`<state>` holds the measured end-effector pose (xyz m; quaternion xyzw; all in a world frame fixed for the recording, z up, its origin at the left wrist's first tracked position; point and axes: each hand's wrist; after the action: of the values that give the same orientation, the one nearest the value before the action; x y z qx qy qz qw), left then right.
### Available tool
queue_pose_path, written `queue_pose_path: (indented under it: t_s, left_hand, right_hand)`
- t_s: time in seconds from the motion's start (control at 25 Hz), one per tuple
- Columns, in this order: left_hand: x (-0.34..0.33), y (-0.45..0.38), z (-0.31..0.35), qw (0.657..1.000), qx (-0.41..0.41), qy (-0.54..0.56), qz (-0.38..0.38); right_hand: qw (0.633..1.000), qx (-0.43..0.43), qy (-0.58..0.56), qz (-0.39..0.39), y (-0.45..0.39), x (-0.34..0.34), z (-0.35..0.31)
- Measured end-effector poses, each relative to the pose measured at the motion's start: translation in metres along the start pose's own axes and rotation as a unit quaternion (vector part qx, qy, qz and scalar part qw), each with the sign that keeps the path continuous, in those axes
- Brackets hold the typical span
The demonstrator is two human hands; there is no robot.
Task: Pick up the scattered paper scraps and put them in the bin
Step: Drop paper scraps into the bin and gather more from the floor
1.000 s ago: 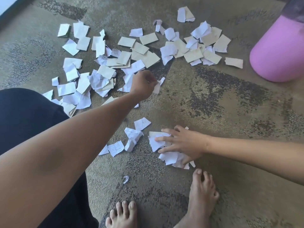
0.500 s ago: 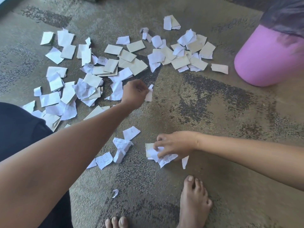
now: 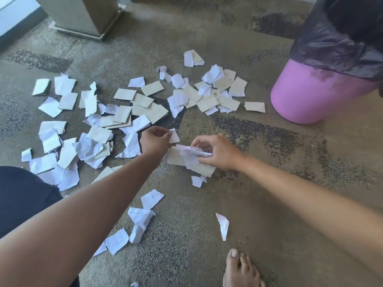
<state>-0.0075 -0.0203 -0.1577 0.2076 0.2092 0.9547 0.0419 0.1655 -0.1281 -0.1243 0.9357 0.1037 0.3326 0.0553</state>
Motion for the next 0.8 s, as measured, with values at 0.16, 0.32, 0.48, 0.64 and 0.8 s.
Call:
queue_pose_path:
  t_s: [0.16, 0.32, 0.48, 0.64, 0.8]
  left_hand:
    - [-0.021, -0.002, 0.034, 0.996, 0.014, 0.081, 0.023]
    - [-0.038, 0.001, 0.064, 0.989, 0.028, 0.148, 0.008]
    - [-0.055, 0.018, 0.094, 0.983, 0.0, 0.181, -0.039]
    - [-0.084, 0.055, 0.148, 0.965, -0.067, 0.227, -0.109]
    - [-0.122, 0.092, 0.226, 0.939, -0.167, 0.241, -0.178]
  right_hand:
    - [0.989, -0.023, -0.048, 0.138, -0.011, 0.04, -0.004]
    - [0.965, 0.023, -0.036, 0.26, -0.017, 0.099, -0.017]
    - [0.901, 0.069, 0.025, 0.427, 0.002, 0.181, -0.039]
    - [0.779, 0.056, 0.087, 0.618, 0.04, 0.248, -0.032]
    - [0.713, -0.095, 0.104, 0.686, 0.074, 0.278, 0.001]
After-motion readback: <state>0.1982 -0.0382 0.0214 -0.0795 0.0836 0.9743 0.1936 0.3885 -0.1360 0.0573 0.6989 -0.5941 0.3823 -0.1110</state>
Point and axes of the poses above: each hand's wrist, its own y-axis away from the middle knuckle, its own x-axis out of the back of the hand, z = x × y, and after that the axes turned 2 degrees about -z, right-handed
